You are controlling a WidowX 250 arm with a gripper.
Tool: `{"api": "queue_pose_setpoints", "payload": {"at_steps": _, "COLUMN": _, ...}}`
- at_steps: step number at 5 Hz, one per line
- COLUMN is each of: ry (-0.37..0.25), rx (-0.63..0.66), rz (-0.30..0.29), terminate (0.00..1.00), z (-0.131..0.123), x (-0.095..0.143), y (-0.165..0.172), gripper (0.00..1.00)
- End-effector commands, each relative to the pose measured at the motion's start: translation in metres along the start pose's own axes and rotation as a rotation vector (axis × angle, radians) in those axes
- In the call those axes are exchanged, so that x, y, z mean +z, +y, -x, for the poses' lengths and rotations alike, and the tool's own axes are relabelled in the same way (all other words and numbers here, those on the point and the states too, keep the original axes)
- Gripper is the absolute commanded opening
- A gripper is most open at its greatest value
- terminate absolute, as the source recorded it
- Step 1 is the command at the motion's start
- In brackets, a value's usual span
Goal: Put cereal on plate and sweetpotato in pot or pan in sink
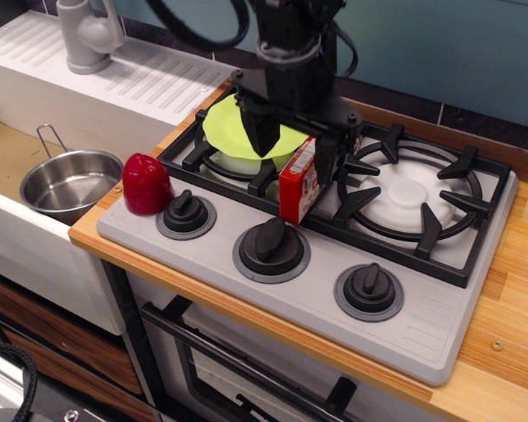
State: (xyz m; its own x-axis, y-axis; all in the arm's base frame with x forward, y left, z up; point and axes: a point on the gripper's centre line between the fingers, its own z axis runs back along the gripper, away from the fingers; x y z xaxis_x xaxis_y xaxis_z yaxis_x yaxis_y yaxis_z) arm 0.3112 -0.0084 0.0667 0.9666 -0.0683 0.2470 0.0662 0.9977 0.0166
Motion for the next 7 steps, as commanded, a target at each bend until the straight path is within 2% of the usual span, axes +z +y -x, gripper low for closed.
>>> {"api": "queue_pose_setpoints", "payload": {"at_steps": 1, "ry": 0.024, "rx": 0.024, "rz": -0.017, "terminate": 0.00, "z": -0.002, "x": -0.005, "y": -0.013, "gripper": 1.00}}
{"api": "queue_pose_setpoints", "payload": {"at_steps": 2, "ry": 0.035, "rx": 0.037, "rz": -0.016, "terminate": 0.00, "z": -0.003, "x": -0.012, "y": -0.019, "gripper": 1.00}}
{"api": "queue_pose_setpoints", "payload": {"at_steps": 3, "ry": 0.044, "rx": 0.043, "rz": -0.024, "terminate": 0.00, "z": -0.004, "x": -0.017, "y": -0.022, "gripper": 0.00}}
{"api": "queue_pose_setpoints", "payload": {"at_steps": 5, "ry": 0.052, "rx": 0.030, "rz": -0.012, "terminate": 0.00, "z": 0.000, "x": -0.010, "y": -0.024, "gripper": 0.00}}
{"api": "queue_pose_setpoints", "payload": {"at_steps": 7, "ry": 0.110, "rx": 0.033, "rz": -0.018, "terminate": 0.00, "z": -0.001, "x": 0.026, "y": -0.026, "gripper": 0.00}}
